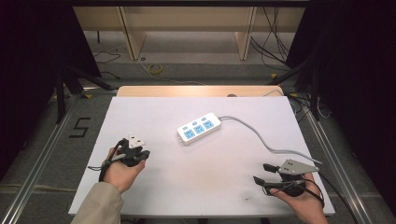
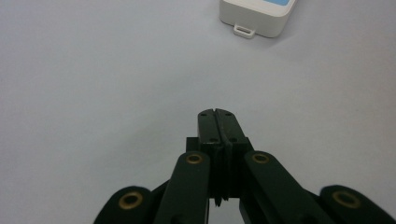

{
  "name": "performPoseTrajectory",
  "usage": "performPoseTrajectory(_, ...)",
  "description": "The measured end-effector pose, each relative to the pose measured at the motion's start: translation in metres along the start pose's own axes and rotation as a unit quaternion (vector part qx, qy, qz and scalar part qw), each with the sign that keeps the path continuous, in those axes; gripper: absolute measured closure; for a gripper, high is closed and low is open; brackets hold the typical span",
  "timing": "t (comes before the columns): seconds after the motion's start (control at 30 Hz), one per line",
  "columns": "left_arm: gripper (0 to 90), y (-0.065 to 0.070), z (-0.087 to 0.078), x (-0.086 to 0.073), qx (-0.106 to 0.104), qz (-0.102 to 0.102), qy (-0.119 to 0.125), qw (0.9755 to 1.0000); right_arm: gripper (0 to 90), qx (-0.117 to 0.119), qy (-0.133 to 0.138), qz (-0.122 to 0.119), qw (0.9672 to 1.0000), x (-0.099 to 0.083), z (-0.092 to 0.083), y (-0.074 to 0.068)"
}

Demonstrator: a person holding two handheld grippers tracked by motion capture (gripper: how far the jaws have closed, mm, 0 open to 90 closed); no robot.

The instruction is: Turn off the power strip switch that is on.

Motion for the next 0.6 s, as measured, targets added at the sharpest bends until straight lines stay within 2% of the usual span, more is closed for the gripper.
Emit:
performPoseTrajectory(0.2,89.9,0.002,0.003,0.006,-0.001,0.002,-0.001,1.0,37.3,0.0,0.0,0.0,1.0,0.0,0.0,0.0)
performPoseTrajectory(0.6,89.9,0.011,0.009,0.016,-0.004,0.018,-0.006,0.9998,37.3,0.0,0.001,0.0,1.0,0.0,0.0,0.0)
Point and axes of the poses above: each handheld gripper's, and its own axes: z roughly forward along the jaws, x roughly out of its top, y roughly to its right, the point moved 8 cm from there along z, roughly forward along the jaws, and after that the axes turned 1 degree about -y, right-handed, at the moved point
